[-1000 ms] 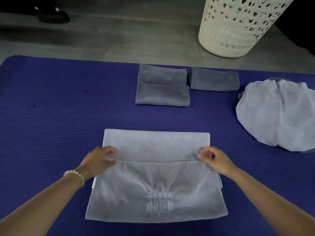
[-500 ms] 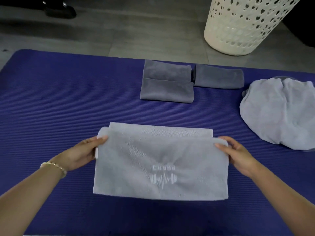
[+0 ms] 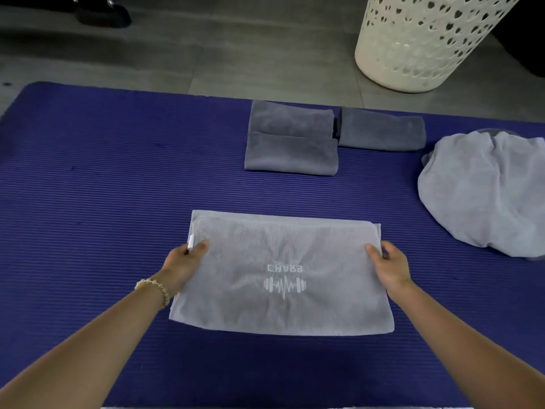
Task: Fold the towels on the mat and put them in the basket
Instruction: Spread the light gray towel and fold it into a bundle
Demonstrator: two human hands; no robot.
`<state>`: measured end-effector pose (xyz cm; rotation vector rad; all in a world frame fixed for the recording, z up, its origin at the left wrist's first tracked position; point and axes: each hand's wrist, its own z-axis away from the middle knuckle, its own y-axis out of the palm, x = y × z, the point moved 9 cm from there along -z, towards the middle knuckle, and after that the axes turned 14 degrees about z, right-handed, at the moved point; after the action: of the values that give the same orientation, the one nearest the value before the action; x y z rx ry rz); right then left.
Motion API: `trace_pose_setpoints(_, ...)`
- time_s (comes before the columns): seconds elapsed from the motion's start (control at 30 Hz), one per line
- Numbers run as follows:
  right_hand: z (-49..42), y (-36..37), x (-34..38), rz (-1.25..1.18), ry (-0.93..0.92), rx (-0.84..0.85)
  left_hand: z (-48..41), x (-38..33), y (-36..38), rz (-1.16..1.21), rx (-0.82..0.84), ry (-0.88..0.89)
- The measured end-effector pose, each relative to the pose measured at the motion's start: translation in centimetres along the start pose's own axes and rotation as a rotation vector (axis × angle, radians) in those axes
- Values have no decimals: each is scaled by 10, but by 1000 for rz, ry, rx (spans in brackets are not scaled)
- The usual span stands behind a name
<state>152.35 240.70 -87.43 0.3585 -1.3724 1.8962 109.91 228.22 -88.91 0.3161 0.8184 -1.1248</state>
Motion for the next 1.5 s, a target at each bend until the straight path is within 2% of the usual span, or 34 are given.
trace_pose_setpoints(0.13,12,-14,19,42,-158,-85,15,-24,-8,32,-31,269)
trace_pose_setpoints(0.23,7,-16,23,13,-165,-108,19,-31,-15,65,-50,352)
trace_pose_setpoints(0.3,-4,-14,19,-4,-120,-111,14,-30,-17,76,-62,335)
trace_pose_setpoints(0.37,-15,-4,10,3,-41,-44,0,-21,-17,54,-54,265)
trace_pose_setpoints(0.47,-18,12,-11,28,110,58,-12,-1,-15,-101,-16,120)
trace_pose_setpoints(0.63,19,12,-31,151,150,127,0,37,-30,-280,58,12)
trace_pose_setpoints(0.73,45,12,-46,188,124,139,10,50,-32,-328,62,63)
trace_pose_setpoints(0.87,49,6,-57,178,53,44,15,39,-33,-279,-50,187)
trace_pose_setpoints(1.1,52,1,-62,237,17,-82,17,42,-50,-287,-202,191)
trace_pose_setpoints(1.2,53,2,-37,364,-200,-159,11,35,-42,-426,-85,184)
trace_pose_setpoints(1.3,57,37,-10,607,-466,8,5,37,-34,-355,30,52)
trace_pose_setpoints(1.4,60,69,-7,816,-518,198,1,37,-28,-221,90,-54)
trace_pose_setpoints(1.5,57,76,-12,960,-503,219,0,25,-25,-192,142,-65)
